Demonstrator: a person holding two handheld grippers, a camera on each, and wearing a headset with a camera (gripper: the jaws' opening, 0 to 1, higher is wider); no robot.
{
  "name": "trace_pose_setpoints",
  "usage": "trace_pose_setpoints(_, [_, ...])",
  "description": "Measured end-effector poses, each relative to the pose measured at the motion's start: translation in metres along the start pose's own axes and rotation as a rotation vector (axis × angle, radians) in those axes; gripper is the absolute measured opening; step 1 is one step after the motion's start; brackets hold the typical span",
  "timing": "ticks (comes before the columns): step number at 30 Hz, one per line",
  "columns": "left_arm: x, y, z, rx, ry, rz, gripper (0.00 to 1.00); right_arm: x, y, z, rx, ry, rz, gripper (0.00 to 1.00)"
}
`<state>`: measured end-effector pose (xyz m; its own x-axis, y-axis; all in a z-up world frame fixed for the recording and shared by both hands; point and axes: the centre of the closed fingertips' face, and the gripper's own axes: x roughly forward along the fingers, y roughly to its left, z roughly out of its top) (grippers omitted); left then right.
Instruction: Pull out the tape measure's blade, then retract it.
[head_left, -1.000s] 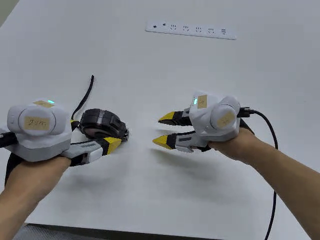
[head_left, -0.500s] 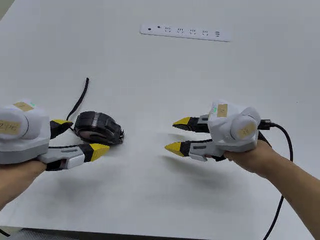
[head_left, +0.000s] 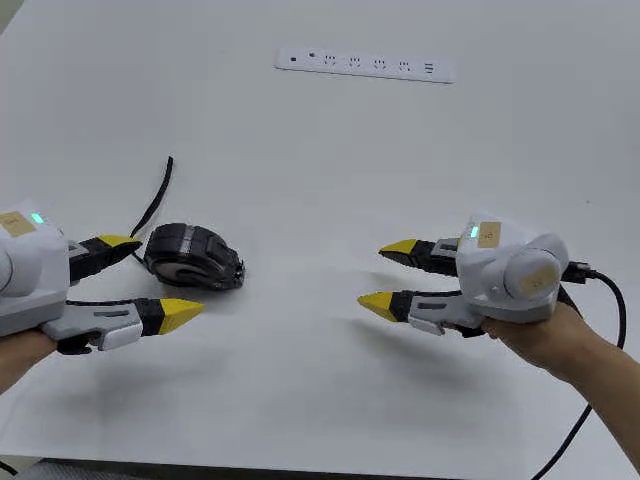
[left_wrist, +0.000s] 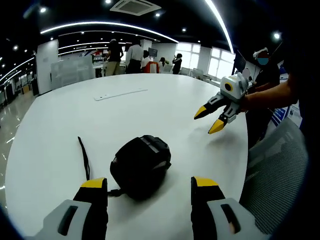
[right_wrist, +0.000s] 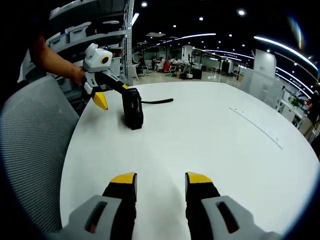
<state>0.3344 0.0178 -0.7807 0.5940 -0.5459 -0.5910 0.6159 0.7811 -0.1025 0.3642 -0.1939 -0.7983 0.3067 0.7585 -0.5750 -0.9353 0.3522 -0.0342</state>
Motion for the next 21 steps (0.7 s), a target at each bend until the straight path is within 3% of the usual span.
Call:
trace_pose_setpoints(14, [-0.017,-0.009,-0.007,0.002,-0.046,-0.044,0.73,-0.04,0.0,-0.016,0.06,-0.036,-0.089,0.51])
trace_pose_setpoints(21, [-0.023,-0.01,-0.012,0.027,-0.044,-0.053,0.78,-0.052,0.003,-0.02,0.083,-0.054,-0.113,0.59])
